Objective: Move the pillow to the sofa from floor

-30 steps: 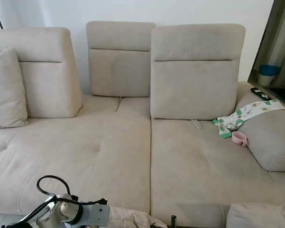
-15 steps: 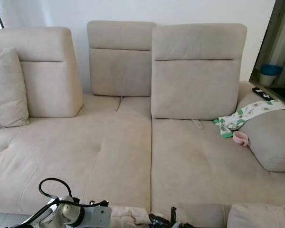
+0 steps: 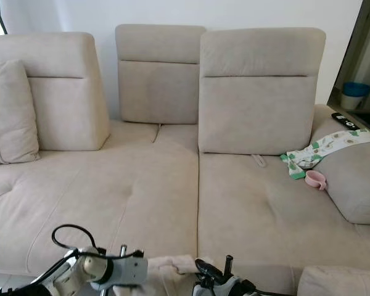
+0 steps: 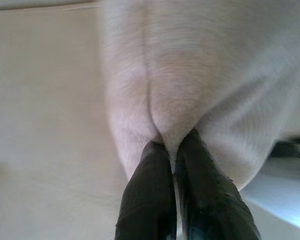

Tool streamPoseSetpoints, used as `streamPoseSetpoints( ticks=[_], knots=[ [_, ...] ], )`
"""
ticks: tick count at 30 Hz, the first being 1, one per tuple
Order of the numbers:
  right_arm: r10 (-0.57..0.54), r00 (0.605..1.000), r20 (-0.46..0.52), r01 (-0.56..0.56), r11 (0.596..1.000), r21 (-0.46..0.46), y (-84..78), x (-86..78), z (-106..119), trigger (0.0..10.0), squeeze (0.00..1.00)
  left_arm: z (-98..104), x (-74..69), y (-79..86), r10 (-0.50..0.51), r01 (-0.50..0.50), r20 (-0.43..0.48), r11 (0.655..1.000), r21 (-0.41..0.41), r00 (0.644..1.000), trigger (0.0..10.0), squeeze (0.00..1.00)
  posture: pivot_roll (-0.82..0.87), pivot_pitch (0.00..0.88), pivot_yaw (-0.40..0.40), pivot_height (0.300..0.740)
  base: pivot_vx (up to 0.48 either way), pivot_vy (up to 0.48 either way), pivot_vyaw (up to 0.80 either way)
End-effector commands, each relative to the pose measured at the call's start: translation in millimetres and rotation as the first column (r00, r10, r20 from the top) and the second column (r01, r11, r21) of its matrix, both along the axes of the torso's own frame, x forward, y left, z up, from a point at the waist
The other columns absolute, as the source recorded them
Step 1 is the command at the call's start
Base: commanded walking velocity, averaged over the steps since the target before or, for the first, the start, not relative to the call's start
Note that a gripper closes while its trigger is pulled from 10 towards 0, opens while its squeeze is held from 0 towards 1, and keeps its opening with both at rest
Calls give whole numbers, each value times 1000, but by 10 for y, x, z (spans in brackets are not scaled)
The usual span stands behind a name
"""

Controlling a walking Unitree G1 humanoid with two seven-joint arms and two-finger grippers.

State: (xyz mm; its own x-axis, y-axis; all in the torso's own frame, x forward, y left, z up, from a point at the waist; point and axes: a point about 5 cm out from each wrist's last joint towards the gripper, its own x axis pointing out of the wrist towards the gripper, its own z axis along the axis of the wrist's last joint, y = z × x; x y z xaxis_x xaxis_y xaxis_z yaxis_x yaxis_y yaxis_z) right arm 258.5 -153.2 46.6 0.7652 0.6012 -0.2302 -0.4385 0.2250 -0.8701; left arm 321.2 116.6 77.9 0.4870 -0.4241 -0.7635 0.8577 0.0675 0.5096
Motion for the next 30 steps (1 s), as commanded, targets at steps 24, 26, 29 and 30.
streamPoseSetpoints(
  ticks=[24, 26, 29, 30],
  knots=[
    [10, 974, 226, -85, 943, 323, 324, 158, 706, 10000, 0, 261, 76, 195, 13, -21, 71, 994, 107, 997, 10000, 0, 69, 0, 5, 616, 0, 0, 0],
    [9, 972, 233, -87, 941, 328, 332, 152, 729, 10000, 0, 261, 79, 166, 7, -15, 75, 995, 102, 997, 10000, 0, 64, 0, 5, 626, 0, 0, 0],
    [8, 972, 236, -88, 939, 331, 339, 146, 744, 10000, 0, 261, 82, 149, 3, -11, 77, 995, 98, 997, 10000, 0, 60, 0, 3, 635, 0, 0, 0],
    [8, 972, 236, -88, 939, 331, 339, 146, 744, 10000, 0, 261, 82, 149, 3, -11, 77, 995, 98, 997, 10000, 0, 60, 0, 3, 635, 0, 0, 0]
  ],
)
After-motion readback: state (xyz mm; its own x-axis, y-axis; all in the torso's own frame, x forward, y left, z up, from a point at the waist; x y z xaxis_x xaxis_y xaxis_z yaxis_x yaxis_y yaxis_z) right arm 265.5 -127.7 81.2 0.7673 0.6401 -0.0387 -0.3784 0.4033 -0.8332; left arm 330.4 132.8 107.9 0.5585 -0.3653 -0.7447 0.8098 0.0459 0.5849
